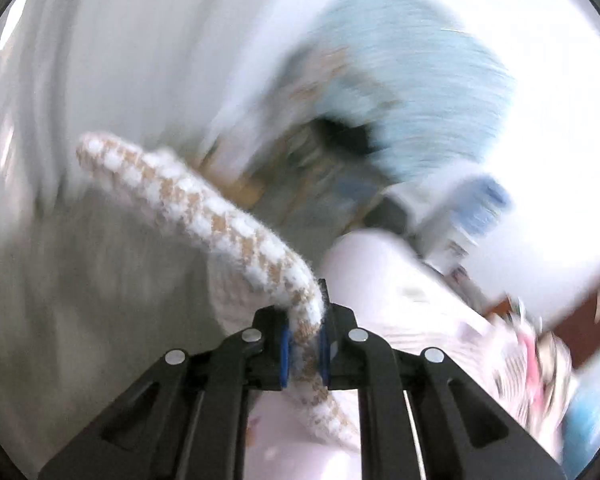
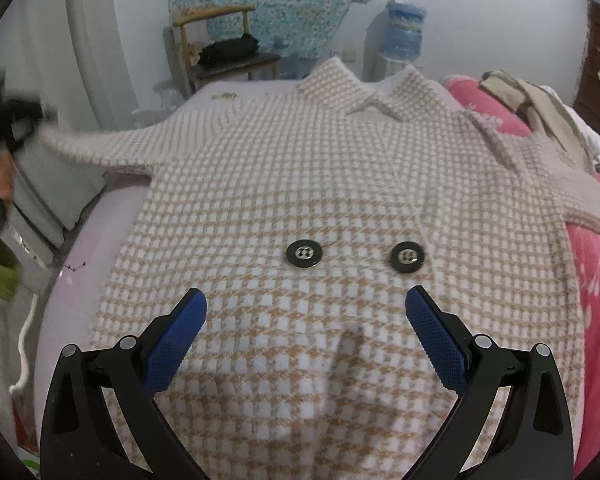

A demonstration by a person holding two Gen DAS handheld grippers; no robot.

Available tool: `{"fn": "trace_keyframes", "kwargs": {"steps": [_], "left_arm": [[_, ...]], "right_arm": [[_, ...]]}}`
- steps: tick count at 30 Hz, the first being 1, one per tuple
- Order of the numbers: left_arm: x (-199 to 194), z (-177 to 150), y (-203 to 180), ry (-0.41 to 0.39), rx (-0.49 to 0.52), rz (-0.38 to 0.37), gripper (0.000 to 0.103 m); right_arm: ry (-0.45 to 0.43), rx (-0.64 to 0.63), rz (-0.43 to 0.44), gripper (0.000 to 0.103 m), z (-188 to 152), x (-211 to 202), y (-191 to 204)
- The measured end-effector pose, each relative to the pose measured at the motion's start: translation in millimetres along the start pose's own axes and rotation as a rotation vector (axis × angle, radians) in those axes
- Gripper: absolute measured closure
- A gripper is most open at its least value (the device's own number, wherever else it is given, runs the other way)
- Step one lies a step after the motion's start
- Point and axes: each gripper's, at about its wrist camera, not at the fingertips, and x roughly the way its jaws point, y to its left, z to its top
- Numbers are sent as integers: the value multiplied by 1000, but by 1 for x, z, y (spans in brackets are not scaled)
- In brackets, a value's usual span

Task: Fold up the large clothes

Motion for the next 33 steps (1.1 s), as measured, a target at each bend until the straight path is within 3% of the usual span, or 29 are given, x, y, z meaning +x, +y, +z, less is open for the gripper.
{"fn": "trace_keyframes", "kwargs": {"steps": [2, 4, 7, 10, 12, 14, 15, 16, 20, 23, 30, 33], "left_arm": [[-34, -2, -73, -23, 181, -126, 93], [-52, -17, -131, 15, 306, -230, 93], [-59, -64, -203, 119, 453, -365, 91], [-40, -122, -243, 255, 546, -415, 87], [-18, -163, -254, 369, 600, -424, 77], [9, -197, -258, 487, 643, -407, 61], [21, -220, -259, 552, 677, -364, 59], [24, -233, -255, 566, 696, -334, 57], [15, -238, -244, 529, 711, -336, 33], [9, -220, -237, 503, 670, -376, 16], [-12, -191, -225, 474, 576, -469, 6], [-10, -193, -216, 459, 565, -421, 6]], "right_arm": [[-16, 9, -4, 7, -1, -7, -4], [-32, 27, -9, 7, -4, -15, -12], [-54, 59, -23, 7, -10, -28, -28], [-54, 87, -45, 7, -18, -34, -44], [-38, 112, -51, 7, -22, -33, -55], [-13, 139, -50, 7, -28, -30, -67], [-3, 147, -51, 7, -30, -28, -71], [10, 155, -52, 7, -33, -26, -76], [49, 166, -49, 7, -39, -15, -85], [76, 171, -29, 7, -41, -4, -90], [156, 225, 16, 7, -51, 22, -103], [140, 229, 23, 7, -55, 21, -106]]}}
